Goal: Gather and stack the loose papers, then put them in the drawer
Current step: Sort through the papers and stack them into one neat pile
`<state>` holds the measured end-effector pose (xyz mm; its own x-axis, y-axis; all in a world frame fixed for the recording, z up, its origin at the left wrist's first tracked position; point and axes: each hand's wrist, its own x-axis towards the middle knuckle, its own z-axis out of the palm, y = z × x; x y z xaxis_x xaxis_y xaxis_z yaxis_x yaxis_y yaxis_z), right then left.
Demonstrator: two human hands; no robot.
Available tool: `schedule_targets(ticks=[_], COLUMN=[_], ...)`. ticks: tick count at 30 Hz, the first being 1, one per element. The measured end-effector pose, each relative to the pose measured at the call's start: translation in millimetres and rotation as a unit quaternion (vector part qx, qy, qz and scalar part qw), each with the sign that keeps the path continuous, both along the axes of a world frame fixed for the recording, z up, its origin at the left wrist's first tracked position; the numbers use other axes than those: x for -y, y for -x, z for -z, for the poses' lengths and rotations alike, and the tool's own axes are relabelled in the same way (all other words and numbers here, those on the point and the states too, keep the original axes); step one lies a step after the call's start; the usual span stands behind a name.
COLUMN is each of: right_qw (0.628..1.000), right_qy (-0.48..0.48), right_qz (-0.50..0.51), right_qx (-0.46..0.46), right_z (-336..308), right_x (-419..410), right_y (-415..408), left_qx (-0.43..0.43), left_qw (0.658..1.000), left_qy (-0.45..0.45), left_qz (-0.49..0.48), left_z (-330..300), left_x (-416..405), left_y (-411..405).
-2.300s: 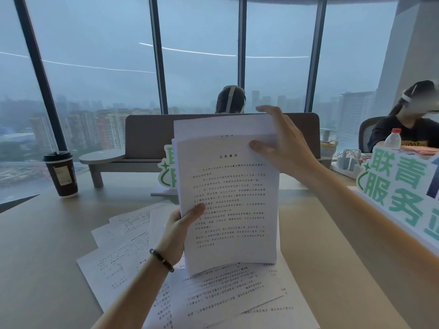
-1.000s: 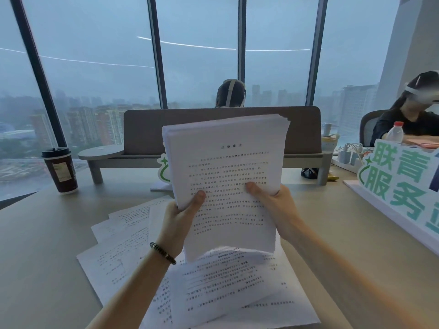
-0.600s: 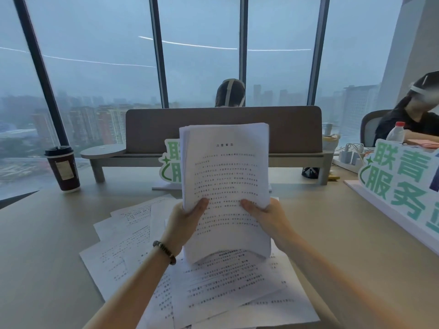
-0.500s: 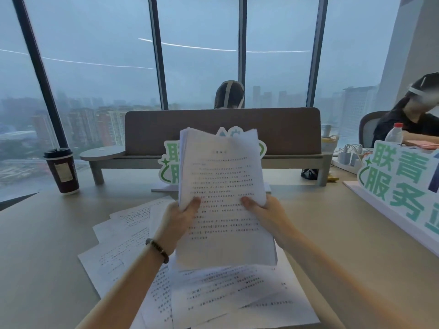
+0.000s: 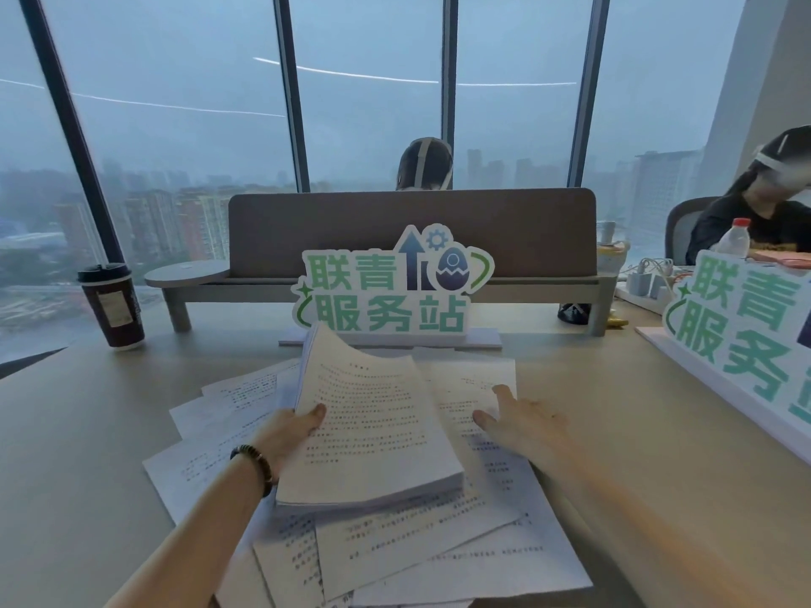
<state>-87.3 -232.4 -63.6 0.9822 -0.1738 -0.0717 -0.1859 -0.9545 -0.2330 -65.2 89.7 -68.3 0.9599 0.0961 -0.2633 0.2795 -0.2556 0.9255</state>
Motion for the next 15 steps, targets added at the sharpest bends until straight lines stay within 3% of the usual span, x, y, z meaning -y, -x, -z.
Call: schedule_targets(ticks=[3,8,10,15], right_qw=[0.986,0.908,0.897,0.932], right_qy=[-0.163,-0.410,-0.435,-0.360], right_qz=[-0.003,0.058,0.054,-0.026], right_qx=[0.028,0.068,0.052,0.019], right_z=[-2.5,-1.8,-1.9,-1.8], right_x=[1.3,9.5,10.8,6.0], right_y=[-2.5,-6.2,-3.5,5.1], left_qx=[0.004,0.003,0.007,0.006], left_qw=[1.000,1.000,1.000,1.000], left_qy=[-0.001,0.009,0.005,0.002], left_qz=[0.000,-0.013,-0.013,-0.008], left_z=[1.4,0.5,0.6,-1.0], left_x=[4.9,10.9,14.5,22.0], left_y=[-1.8,-4.4,-5.9,-8.5])
